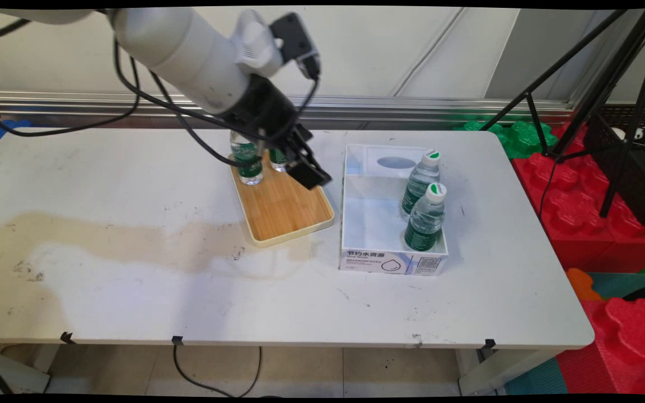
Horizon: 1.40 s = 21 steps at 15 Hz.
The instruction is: Pick up the green bottle from the white box
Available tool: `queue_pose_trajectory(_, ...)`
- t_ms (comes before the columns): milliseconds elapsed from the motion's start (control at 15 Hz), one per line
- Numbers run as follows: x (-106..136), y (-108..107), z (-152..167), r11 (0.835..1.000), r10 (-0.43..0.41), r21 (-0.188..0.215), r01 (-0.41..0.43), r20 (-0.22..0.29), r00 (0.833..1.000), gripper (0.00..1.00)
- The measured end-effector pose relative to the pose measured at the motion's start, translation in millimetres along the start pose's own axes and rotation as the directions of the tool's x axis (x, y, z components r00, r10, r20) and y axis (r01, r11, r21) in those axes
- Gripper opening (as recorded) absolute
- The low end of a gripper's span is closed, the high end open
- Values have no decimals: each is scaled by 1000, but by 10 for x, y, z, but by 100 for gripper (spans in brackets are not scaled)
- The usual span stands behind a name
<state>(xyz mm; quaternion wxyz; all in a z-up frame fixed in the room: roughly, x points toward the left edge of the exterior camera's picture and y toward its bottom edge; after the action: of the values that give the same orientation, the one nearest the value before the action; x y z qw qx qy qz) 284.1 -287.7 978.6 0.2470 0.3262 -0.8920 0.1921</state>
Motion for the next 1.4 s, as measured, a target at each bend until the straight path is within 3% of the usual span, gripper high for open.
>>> queue_pose_trajectory(733,583,535,668,998,5,-58,-6,-17,1000,100)
queue_pose_trajectory(1400,990,711,1473,997,-10,-82,10,-1,1000,100)
